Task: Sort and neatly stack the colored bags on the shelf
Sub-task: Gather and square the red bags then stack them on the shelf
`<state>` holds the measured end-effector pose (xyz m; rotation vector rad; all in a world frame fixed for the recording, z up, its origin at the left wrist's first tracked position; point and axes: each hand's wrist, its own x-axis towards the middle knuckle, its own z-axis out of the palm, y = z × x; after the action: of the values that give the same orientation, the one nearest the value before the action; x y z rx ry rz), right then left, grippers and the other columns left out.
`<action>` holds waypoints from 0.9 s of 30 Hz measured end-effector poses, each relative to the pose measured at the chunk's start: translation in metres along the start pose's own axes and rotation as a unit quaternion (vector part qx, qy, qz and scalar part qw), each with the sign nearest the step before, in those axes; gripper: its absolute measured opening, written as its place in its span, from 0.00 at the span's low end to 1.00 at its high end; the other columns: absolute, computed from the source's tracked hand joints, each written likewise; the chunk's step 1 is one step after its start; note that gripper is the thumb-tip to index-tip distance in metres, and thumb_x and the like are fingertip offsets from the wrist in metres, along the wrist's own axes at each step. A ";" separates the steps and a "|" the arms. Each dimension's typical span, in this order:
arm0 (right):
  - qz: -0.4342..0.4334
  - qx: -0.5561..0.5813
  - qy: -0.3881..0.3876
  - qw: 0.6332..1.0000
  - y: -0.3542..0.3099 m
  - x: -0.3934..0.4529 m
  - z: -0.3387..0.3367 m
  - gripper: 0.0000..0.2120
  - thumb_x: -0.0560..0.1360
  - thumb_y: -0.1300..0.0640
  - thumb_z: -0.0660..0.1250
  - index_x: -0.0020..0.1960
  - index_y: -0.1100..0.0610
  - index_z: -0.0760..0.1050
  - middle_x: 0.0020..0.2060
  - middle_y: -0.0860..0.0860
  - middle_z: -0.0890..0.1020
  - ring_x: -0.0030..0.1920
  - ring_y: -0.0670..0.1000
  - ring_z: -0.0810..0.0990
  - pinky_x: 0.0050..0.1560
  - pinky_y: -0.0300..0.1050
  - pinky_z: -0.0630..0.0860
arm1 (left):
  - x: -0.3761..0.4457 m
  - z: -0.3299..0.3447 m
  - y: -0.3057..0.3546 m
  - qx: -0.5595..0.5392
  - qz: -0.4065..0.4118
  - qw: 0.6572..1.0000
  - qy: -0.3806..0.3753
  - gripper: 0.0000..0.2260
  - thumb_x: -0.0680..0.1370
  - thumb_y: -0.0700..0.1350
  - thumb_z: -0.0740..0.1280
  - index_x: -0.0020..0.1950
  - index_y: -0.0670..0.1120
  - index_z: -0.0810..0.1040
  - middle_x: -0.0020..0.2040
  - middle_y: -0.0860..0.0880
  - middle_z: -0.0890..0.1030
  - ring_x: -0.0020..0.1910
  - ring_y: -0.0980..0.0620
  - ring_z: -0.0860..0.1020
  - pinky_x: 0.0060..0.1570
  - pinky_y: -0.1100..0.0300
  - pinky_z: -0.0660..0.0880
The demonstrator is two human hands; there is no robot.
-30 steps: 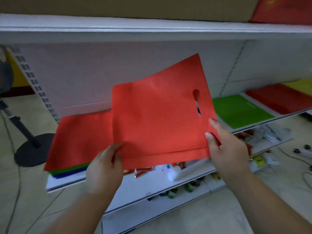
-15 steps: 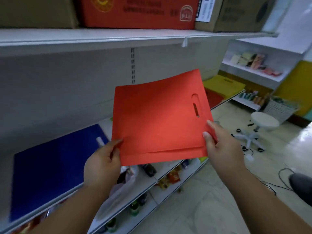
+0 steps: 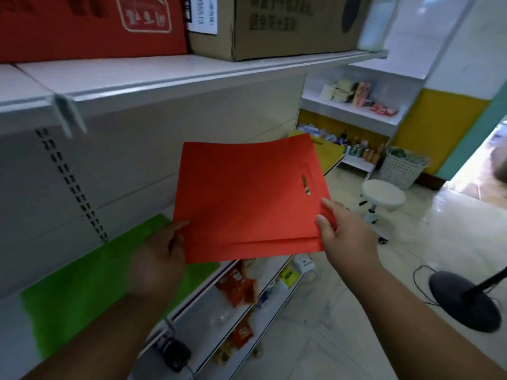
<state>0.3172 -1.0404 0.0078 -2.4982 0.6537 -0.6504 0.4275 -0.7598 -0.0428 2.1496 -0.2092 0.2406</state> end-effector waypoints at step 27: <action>-0.388 -0.171 -0.268 0.865 0.108 0.294 0.146 0.09 0.80 0.51 0.59 0.47 0.52 0.75 0.45 0.51 0.77 0.42 0.53 0.75 0.40 0.46 0.72 | 0.038 0.192 0.077 0.435 -0.234 0.869 -0.013 0.14 0.80 0.49 0.56 0.63 0.56 0.77 0.50 0.53 0.73 0.41 0.53 0.76 0.35 0.60 0.73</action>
<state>0.5894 -1.2386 -0.0703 -3.0536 -0.5293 -0.0390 0.4636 -0.9644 -0.0771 3.0077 0.5124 0.0064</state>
